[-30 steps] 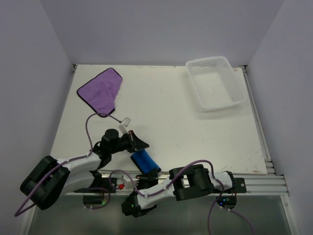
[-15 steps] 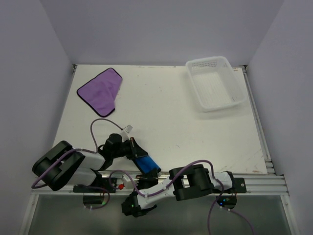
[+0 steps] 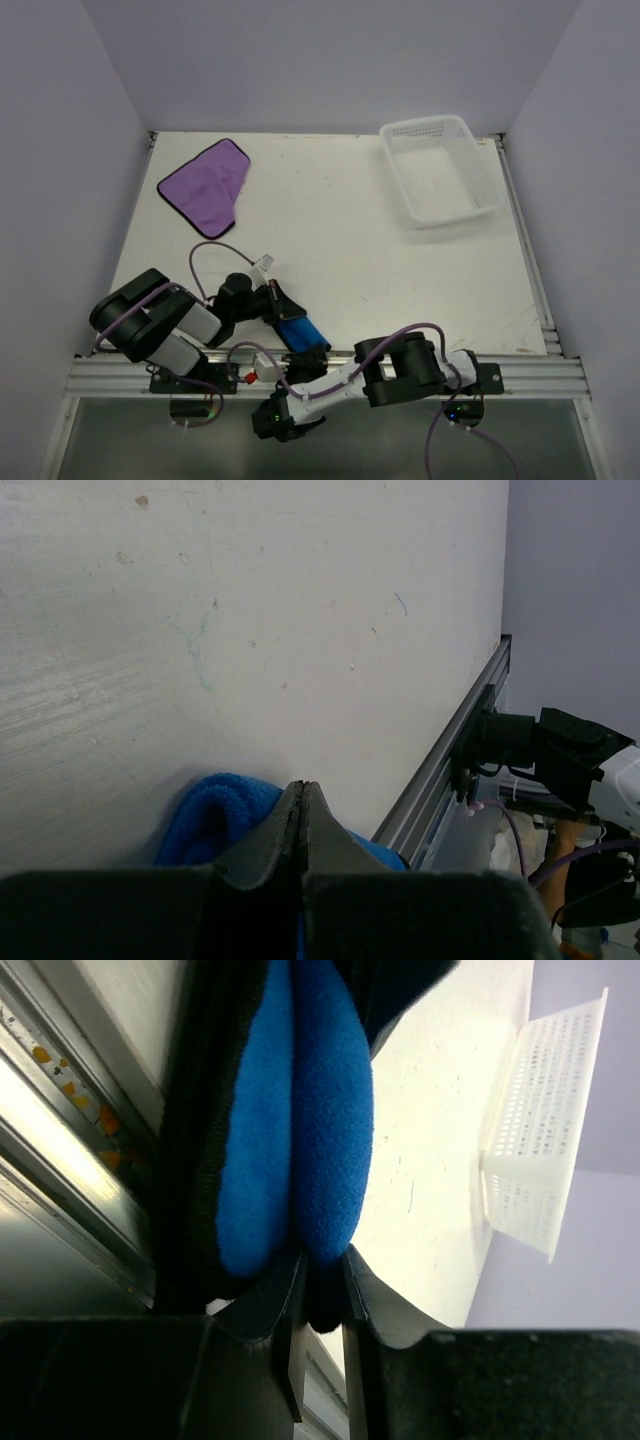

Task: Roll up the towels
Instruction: Roll the towel

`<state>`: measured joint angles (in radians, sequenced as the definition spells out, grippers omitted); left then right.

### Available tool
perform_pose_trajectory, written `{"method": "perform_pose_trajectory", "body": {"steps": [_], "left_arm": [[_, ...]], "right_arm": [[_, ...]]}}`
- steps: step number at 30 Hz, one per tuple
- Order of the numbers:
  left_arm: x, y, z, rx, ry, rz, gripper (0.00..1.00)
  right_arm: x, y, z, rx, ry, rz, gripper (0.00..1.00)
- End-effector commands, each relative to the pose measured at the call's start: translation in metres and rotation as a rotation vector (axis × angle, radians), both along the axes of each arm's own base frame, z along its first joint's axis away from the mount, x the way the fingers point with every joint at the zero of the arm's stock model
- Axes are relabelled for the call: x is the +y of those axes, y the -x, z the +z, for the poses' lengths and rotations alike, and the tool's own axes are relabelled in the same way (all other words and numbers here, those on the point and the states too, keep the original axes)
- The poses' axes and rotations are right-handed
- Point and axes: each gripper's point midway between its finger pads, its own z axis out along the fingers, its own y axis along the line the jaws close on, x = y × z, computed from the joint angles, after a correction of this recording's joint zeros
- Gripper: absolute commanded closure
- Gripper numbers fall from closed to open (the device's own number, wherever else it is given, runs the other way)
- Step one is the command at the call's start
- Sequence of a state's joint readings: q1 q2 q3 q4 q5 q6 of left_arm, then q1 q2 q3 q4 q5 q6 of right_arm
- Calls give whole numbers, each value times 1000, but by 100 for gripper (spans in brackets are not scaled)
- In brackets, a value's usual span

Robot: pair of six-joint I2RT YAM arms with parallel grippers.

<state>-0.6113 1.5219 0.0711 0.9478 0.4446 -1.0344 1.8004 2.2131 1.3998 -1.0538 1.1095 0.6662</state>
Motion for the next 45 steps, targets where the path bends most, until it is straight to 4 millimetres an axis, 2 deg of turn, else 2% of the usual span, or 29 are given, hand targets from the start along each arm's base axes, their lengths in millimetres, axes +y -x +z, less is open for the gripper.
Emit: {"method": "perform_pose_trajectory", "body": {"steps": [1, 6, 10, 11, 12, 13, 14, 16, 17, 18, 19, 21, 23, 24, 25, 26, 27, 28, 29, 33, 36, 39, 45], "left_arm": [[20, -1, -28, 18, -134, 65, 100], [25, -2, -33, 30, -168, 84, 100], [27, -3, -34, 27, -176, 91, 100], [27, -3, -33, 23, -175, 94, 100], [27, -3, -33, 20, -177, 94, 100], [28, -3, -33, 20, -183, 94, 100], [27, -5, -32, 16, -182, 95, 100], [28, -6, -32, 12, -188, 98, 100], [28, -6, -31, 9, -189, 98, 100], [28, -7, -31, 6, -188, 102, 100], [28, -7, -31, 5, -193, 102, 100], [29, -7, -31, 5, -196, 105, 100], [29, -8, -30, 1, -196, 108, 100], [29, -8, -30, -3, -197, 108, 100], [30, -8, -30, -3, -200, 106, 100], [30, -9, -29, -5, -199, 109, 100], [30, -9, -29, -8, -202, 111, 100], [31, -9, -29, -8, -204, 111, 100], [30, -10, -28, -12, -200, 112, 100], [30, -10, -27, -18, -203, 105, 100], [32, -8, -28, -17, -214, 105, 100], [33, -10, -26, -27, -212, 113, 100], [34, -10, -22, -40, -217, 113, 100]], "right_arm": [[1, 5, 25, 47, -171, -36, 80], [-1, 5, 42, 87, -301, -57, 73], [-12, 2, 51, 123, -379, -91, 68], [-14, 2, 60, 144, -431, -99, 68], [-11, 2, 62, 165, -473, -103, 67], [-18, 1, 61, 179, -486, -107, 66], [-19, 3, 69, 221, -528, -104, 65], [-19, 4, 64, 277, -590, -99, 63], [-18, 6, 71, 322, -636, -93, 63], [-15, 5, 71, 349, -682, -104, 63], [-22, 4, 65, 364, -687, -112, 63], [-18, 2, 71, 436, -792, -131, 62], [-24, -2, 65, 491, -852, -162, 62], [-16, -6, 77, 558, -972, -173, 62], [-24, -9, 66, 590, -990, -189, 61], [-24, -11, 65, 623, -1040, -201, 60], [-17, -22, 75, 644, -1151, -212, 59], [-21, -17, 68, 705, -1171, -207, 57], [-22, -24, 70, 709, -1206, -217, 57], [-20, -32, 71, 720, -1266, -241, 55], [-20, -39, 58, 779, -1332, -291, 54], [-14, -47, 54, 845, -1410, -324, 54], [-7, -52, 35, 962, -1452, -399, 53]]}}
